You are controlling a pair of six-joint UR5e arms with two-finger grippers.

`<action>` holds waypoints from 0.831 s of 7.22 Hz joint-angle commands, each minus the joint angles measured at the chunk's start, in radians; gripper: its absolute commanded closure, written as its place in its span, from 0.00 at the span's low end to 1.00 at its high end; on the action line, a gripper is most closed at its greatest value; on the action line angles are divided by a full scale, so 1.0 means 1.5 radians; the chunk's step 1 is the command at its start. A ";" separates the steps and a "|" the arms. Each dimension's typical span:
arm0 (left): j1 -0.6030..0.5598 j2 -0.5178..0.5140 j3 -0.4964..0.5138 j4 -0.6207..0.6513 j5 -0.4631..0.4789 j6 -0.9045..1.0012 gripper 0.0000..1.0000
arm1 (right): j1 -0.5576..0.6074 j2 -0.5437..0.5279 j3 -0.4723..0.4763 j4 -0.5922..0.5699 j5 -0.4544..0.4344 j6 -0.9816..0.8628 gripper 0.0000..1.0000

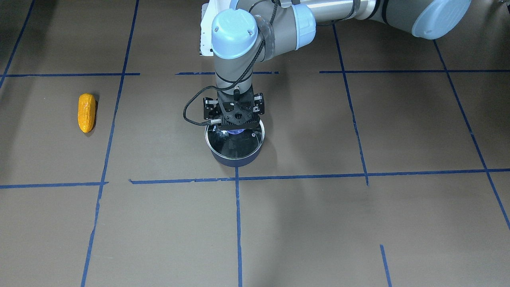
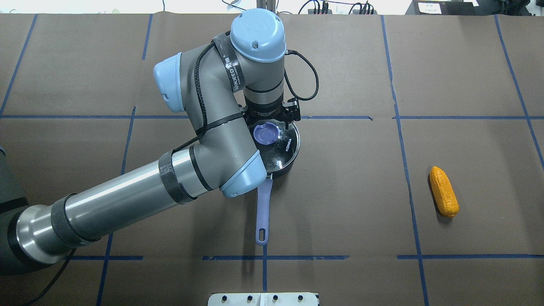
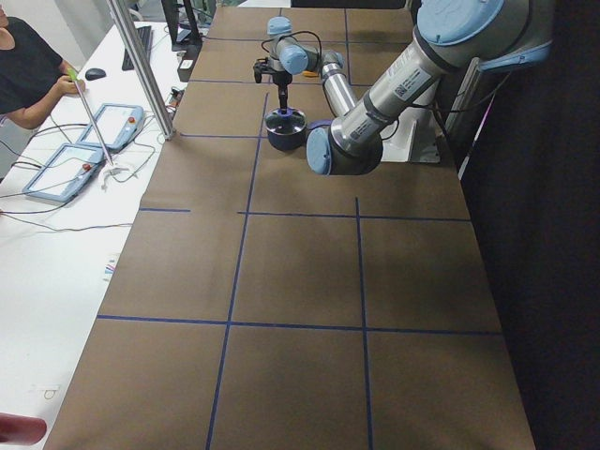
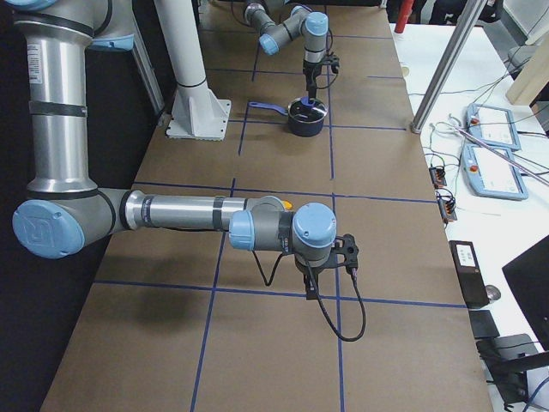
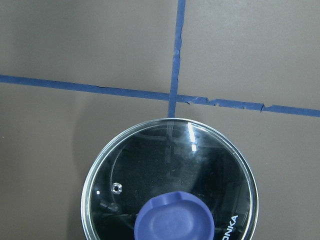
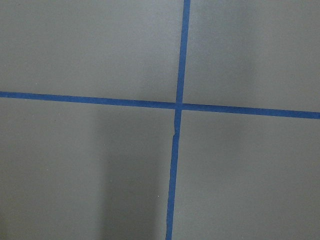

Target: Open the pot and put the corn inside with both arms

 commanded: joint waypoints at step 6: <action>0.009 0.013 0.032 -0.061 0.002 0.004 0.00 | 0.000 0.006 -0.009 -0.001 -0.001 0.000 0.00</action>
